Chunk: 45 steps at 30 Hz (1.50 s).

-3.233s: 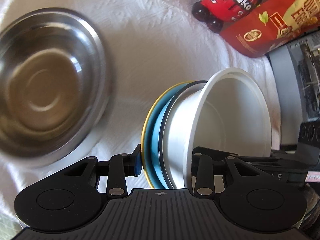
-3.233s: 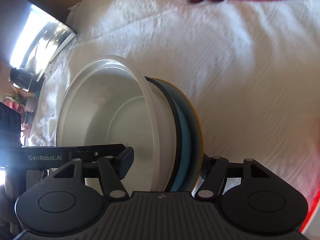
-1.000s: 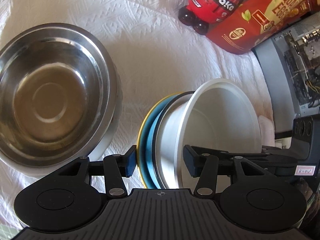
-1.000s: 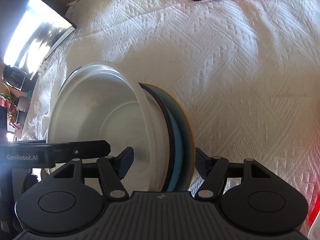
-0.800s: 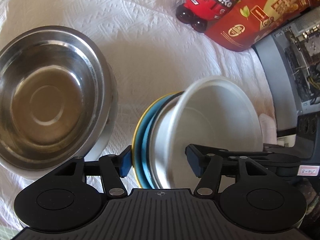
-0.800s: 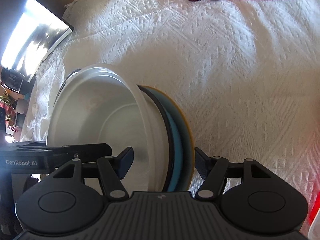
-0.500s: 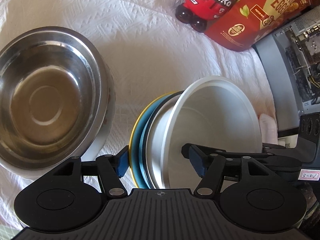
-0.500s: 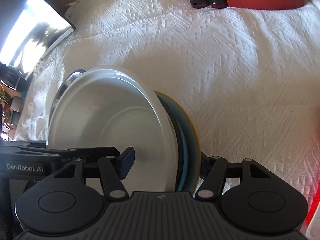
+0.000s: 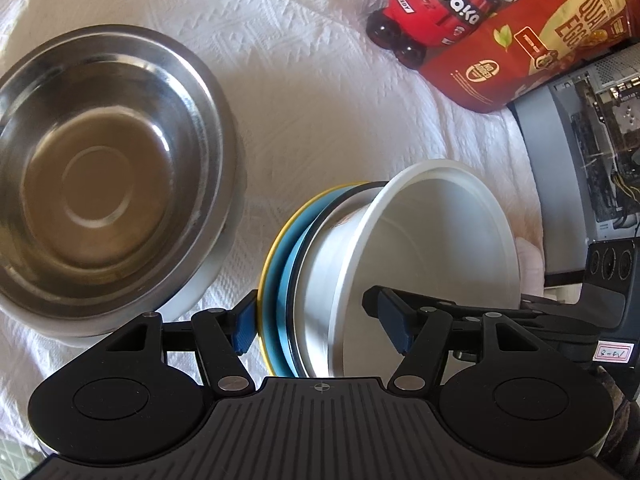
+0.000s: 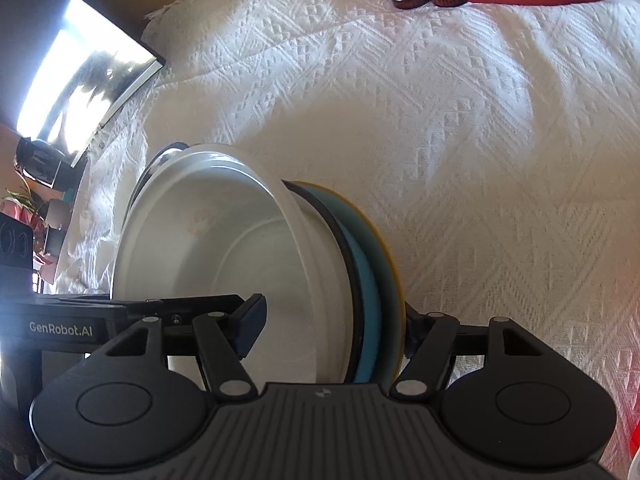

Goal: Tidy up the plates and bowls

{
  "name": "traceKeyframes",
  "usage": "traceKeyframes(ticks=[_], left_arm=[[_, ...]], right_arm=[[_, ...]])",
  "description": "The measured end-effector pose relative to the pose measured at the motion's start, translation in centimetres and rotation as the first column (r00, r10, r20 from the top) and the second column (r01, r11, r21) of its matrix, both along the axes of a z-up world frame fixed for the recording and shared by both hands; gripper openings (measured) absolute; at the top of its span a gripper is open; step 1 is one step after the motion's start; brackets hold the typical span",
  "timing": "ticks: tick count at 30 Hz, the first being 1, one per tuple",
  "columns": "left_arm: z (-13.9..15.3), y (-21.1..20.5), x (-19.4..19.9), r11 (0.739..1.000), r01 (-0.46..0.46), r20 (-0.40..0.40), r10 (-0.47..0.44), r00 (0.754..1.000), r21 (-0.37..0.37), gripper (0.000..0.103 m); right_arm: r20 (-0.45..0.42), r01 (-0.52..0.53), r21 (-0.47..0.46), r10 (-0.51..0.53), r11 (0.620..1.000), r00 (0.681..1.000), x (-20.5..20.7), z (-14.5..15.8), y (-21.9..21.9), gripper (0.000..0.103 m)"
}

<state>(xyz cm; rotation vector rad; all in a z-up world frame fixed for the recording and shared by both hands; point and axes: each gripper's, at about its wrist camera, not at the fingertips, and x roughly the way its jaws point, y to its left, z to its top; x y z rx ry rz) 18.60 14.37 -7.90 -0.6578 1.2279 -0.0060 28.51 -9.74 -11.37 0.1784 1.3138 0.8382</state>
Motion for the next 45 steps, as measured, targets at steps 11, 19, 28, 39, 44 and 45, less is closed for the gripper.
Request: traceKeyframes(ticks=[11, 19, 28, 39, 44, 45], left_arm=[[0.2, -0.6, 0.7, 1.000, 0.013, 0.001, -0.013, 1.000, 0.027, 0.071], [0.2, -0.6, 0.7, 1.000, 0.019, 0.002, -0.019, 1.000, 0.025, 0.072], [0.0, -0.2, 0.6, 1.000, 0.021, 0.004, -0.021, 1.000, 0.009, 0.072], [-1.7, -0.5, 0.3, 0.999, 0.029, -0.041, -0.030, 0.999, -0.043, 0.065], [-1.7, -0.8, 0.4, 0.999, 0.035, -0.045, -0.037, 0.998, -0.032, 0.065], [-1.6, -0.9, 0.4, 0.999, 0.038, -0.046, -0.039, 0.998, -0.024, 0.065]], right_arm=[[0.021, -0.014, -0.012, 0.015, 1.000, 1.000, 0.4, 0.0, 0.1, 0.067], [0.008, -0.012, -0.021, 0.012, 1.000, 1.000, 0.3, -0.1, 0.2, 0.067], [-0.006, -0.005, -0.015, 0.005, 1.000, 1.000, 0.3, 0.0, 0.3, 0.066], [-0.072, 0.027, -0.016, -0.028, 1.000, 0.997, 0.2, -1.2, -0.7, 0.066], [-0.052, 0.017, -0.010, -0.017, 1.000, 0.999, 0.0, -1.1, -0.7, 0.063], [-0.041, 0.009, -0.012, -0.009, 1.000, 0.999, -0.1, -0.9, -0.6, 0.062]])
